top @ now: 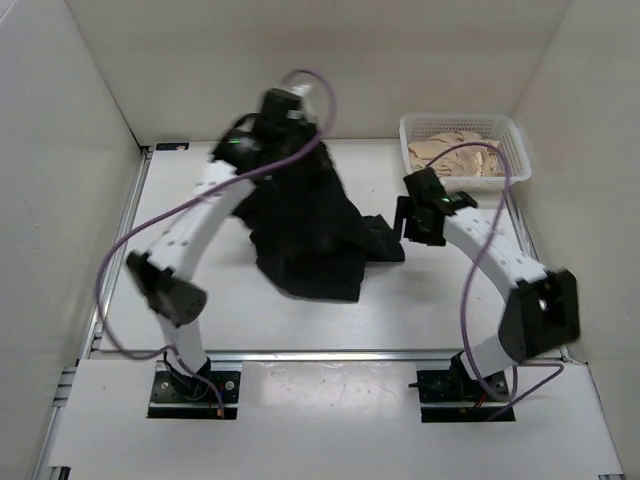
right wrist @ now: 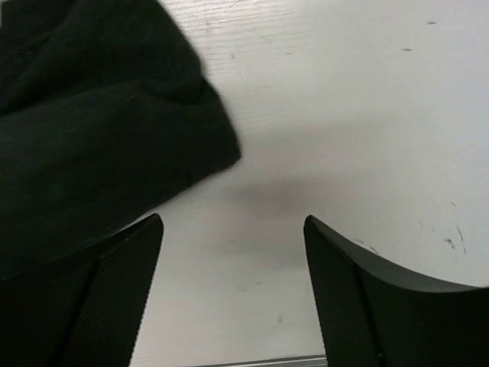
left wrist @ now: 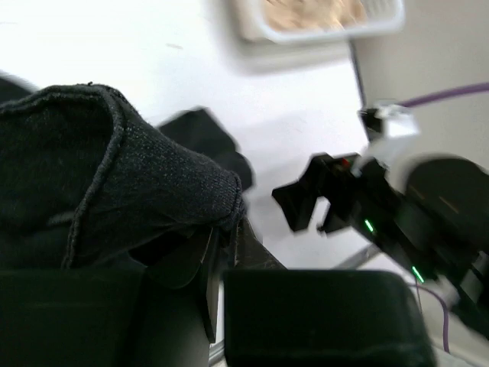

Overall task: Fold and stack the trousers
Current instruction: Flatten the trousers out

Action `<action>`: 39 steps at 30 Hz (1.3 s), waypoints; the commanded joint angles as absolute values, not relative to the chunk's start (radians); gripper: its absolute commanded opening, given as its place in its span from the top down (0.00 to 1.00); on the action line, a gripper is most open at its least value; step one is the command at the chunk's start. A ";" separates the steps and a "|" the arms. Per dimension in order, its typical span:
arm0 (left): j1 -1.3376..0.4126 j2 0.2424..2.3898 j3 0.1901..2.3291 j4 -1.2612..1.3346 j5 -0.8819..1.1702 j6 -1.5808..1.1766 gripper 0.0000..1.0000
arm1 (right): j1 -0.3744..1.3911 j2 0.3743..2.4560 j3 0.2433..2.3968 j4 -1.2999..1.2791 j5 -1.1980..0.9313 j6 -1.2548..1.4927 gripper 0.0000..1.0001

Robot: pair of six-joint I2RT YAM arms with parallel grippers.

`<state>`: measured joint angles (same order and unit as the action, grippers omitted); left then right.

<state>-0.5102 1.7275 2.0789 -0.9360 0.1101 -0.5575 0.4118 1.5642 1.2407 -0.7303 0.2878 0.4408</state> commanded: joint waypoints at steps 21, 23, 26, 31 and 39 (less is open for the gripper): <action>-0.617 1.709 1.895 -0.853 0.080 -0.633 0.42 | 0.224 1.224 1.167 -0.785 0.046 0.374 0.00; -0.629 1.700 1.758 -0.853 0.068 -0.663 0.14 | 0.187 1.277 1.192 -0.773 -0.032 0.374 0.00; -0.653 1.691 1.592 -0.853 0.007 -0.707 0.01 | 0.127 1.331 1.201 -0.727 -0.187 0.383 0.00; -0.666 1.712 1.433 -0.804 0.026 -0.732 0.01 | 0.080 1.449 1.192 -0.655 -0.369 0.417 0.05; -0.687 1.868 1.411 -0.773 0.051 -0.732 0.09 | 0.080 1.450 1.189 -0.578 -0.440 0.465 1.00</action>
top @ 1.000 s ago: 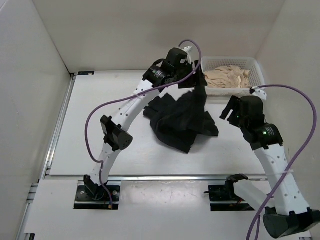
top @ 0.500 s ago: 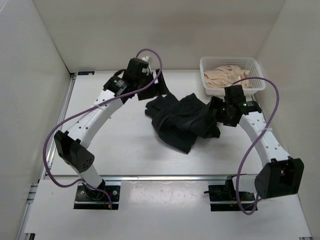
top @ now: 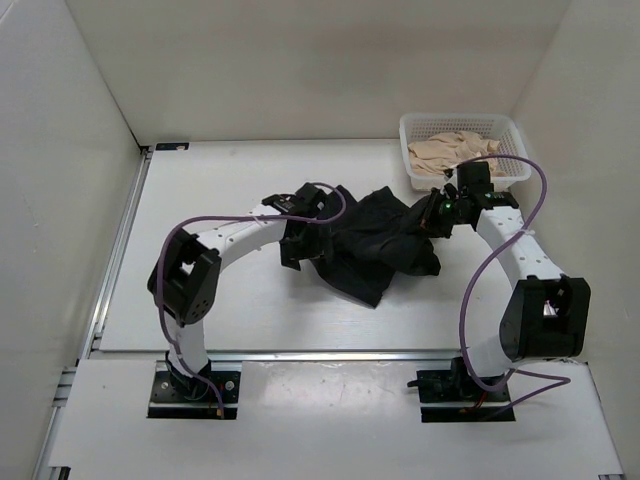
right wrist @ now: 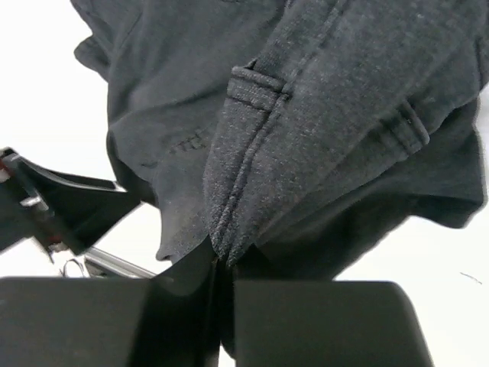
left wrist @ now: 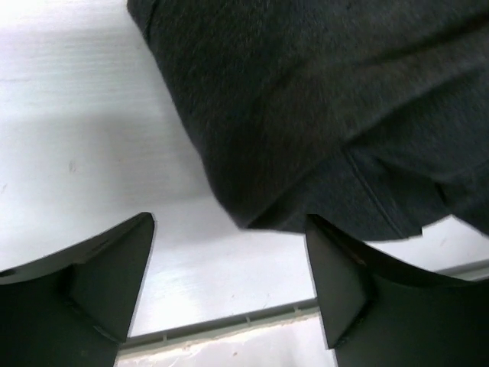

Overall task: Fold and stack the trousers
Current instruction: Flatten the trousers out

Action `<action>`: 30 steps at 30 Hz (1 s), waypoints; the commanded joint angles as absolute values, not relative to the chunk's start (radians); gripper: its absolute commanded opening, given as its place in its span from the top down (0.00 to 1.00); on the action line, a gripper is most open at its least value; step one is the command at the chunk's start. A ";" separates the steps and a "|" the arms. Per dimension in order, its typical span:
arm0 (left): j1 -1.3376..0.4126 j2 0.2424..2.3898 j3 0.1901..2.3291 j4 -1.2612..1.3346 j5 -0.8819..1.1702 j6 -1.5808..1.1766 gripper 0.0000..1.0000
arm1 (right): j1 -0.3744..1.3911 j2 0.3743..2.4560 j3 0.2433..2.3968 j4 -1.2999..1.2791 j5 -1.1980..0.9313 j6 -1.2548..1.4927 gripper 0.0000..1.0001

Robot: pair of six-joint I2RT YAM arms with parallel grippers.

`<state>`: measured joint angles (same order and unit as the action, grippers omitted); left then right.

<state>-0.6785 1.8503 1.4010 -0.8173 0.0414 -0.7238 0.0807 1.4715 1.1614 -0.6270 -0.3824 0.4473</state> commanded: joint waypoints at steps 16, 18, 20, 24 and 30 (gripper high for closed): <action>-0.439 1.726 1.715 -0.929 -0.126 -0.611 0.90 | 0.092 1.434 1.406 -0.692 -0.423 0.417 1.00; -0.374 1.657 1.894 -0.985 -0.178 -0.557 0.90 | 0.120 1.474 1.557 -0.719 -0.434 0.408 1.00; -0.333 1.644 2.058 -1.087 -0.222 -0.504 0.90 | 0.165 1.483 1.681 -0.761 -0.446 0.408 1.00; -0.285 1.661 2.587 -1.189 -0.238 -0.434 0.90 | 0.285 1.480 2.009 -0.798 -0.399 0.399 1.00; -0.272 1.661 2.568 -1.013 -0.137 -0.423 0.90 | 0.327 1.329 1.985 -0.821 -0.062 0.438 1.00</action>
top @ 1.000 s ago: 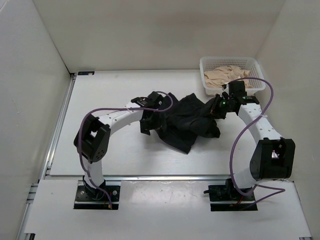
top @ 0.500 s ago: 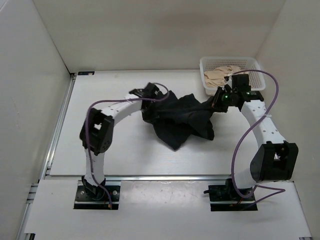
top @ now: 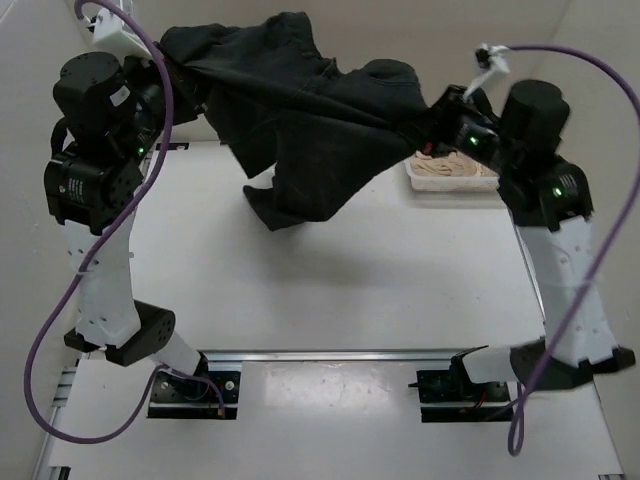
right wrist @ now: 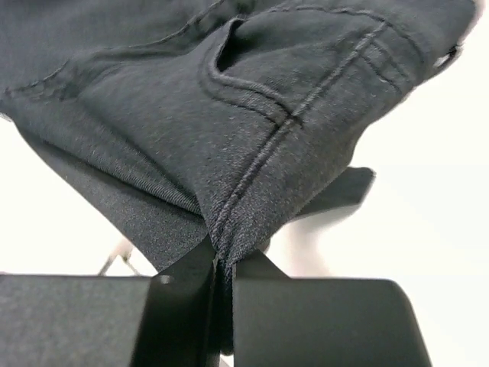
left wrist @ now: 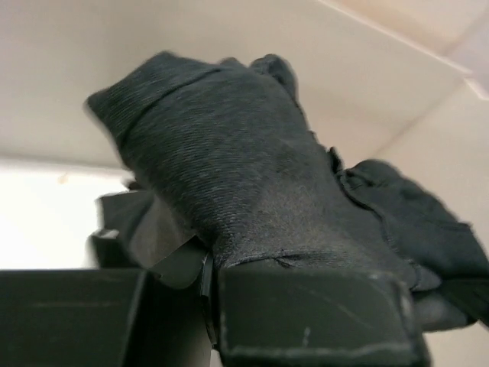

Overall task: Fold and stack the trousers
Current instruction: Flatten the trousers out

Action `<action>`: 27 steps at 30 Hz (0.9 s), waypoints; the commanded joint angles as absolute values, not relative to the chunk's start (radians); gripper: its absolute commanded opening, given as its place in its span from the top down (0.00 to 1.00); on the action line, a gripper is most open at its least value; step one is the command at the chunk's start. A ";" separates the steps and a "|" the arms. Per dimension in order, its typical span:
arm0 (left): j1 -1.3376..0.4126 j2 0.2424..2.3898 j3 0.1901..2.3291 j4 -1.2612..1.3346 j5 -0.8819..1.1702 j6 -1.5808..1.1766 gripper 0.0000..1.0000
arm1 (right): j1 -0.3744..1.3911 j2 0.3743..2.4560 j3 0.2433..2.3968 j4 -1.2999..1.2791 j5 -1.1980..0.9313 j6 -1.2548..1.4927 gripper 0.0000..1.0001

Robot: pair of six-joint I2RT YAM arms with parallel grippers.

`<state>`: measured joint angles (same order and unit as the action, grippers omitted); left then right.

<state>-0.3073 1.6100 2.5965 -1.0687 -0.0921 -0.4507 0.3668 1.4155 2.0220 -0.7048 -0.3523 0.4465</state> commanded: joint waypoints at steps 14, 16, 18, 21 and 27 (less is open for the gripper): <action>-0.325 2.107 2.518 -0.900 0.237 -0.482 0.04 | 0.296 0.956 0.945 -0.838 0.511 0.782 1.00; -0.301 1.998 2.378 -0.900 0.174 -0.456 0.07 | 0.287 0.943 0.934 -0.847 0.525 0.772 1.00; -0.275 1.852 2.177 -0.913 0.118 -0.434 0.35 | 0.287 0.943 0.934 -0.847 0.555 0.761 1.00; -0.241 1.687 1.909 -0.942 0.025 -0.443 0.85 | 0.278 0.971 0.959 -0.847 0.566 0.752 1.00; -0.225 1.557 1.449 -0.933 0.025 -0.552 0.84 | 0.268 1.034 1.003 -0.847 0.545 0.733 1.00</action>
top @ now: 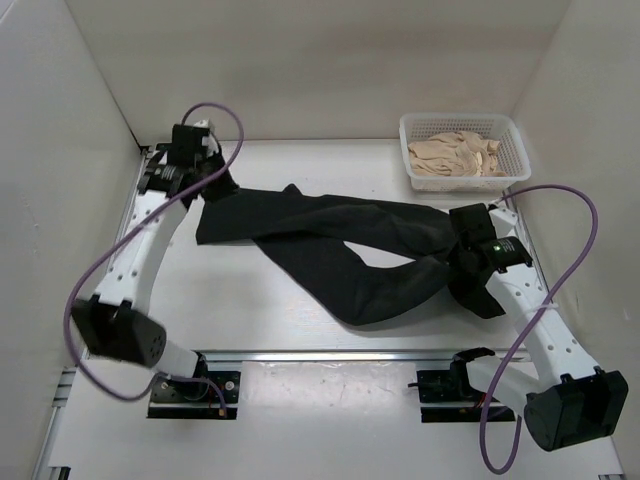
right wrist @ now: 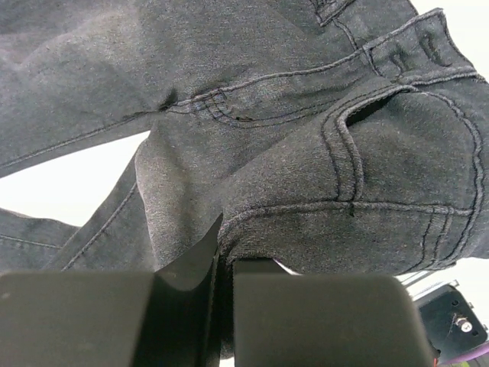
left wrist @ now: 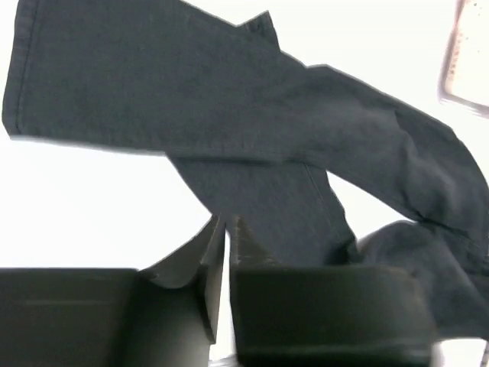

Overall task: Fold and stack the trousers
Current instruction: Flatten the trousers out

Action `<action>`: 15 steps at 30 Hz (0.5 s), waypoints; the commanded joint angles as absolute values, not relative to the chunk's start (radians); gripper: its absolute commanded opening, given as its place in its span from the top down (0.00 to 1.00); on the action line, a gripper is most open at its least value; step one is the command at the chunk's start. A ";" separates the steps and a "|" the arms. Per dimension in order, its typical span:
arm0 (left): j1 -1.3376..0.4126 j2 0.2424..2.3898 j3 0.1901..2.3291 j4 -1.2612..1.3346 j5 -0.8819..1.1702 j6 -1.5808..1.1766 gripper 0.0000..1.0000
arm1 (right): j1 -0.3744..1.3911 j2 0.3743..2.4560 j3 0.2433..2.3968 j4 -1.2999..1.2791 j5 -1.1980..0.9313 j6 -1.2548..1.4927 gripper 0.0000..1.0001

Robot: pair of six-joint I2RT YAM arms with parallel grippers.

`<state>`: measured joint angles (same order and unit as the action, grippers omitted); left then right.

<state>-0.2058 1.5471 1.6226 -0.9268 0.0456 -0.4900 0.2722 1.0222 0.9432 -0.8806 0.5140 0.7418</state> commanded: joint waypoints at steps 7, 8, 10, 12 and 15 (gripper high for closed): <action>-0.256 1.577 1.181 -0.753 0.158 -0.621 0.25 | 0.259 1.054 1.012 -0.827 0.483 0.692 1.00; -0.265 1.613 1.181 -0.744 0.140 -0.621 0.20 | 0.259 1.054 1.012 -0.827 0.474 0.692 1.00; -0.276 1.656 1.209 -0.732 0.130 -0.630 0.19 | 0.259 1.054 1.012 -0.816 0.444 0.670 1.00; -0.276 1.716 1.219 -0.718 0.112 -0.630 0.19 | 0.259 1.054 1.012 -0.816 0.430 0.670 1.00; -0.276 1.802 1.267 -0.718 0.089 -0.630 0.22 | 0.250 1.045 1.012 -0.816 0.419 0.661 1.00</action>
<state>-0.2718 1.7847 1.1931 -0.7815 0.1104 -0.6197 0.2577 1.0546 0.9672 -0.8616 0.4461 0.6846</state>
